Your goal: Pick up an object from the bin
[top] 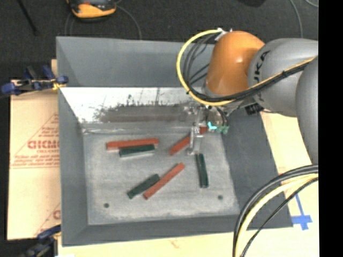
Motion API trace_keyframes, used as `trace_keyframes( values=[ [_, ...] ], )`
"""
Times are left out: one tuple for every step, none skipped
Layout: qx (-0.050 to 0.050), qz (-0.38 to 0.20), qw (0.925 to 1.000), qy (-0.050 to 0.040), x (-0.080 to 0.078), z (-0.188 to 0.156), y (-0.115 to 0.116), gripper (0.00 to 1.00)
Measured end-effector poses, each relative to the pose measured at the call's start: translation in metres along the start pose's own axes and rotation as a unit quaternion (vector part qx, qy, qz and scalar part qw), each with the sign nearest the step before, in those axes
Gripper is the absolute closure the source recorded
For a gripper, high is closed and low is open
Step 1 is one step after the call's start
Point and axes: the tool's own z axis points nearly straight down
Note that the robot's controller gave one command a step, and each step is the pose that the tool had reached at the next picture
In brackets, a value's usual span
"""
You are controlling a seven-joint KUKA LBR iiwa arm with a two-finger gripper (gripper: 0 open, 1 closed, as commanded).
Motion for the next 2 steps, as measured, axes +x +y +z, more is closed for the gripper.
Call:
trace_keyframes(
  values=[
    [0.000, 0.000, 1.0000, -0.0040, -0.002, -0.005, 0.000, 0.00],
    [0.000, 0.003, 1.0000, -0.0080, 0.000, 0.032, -0.002, 0.00]
  ],
)
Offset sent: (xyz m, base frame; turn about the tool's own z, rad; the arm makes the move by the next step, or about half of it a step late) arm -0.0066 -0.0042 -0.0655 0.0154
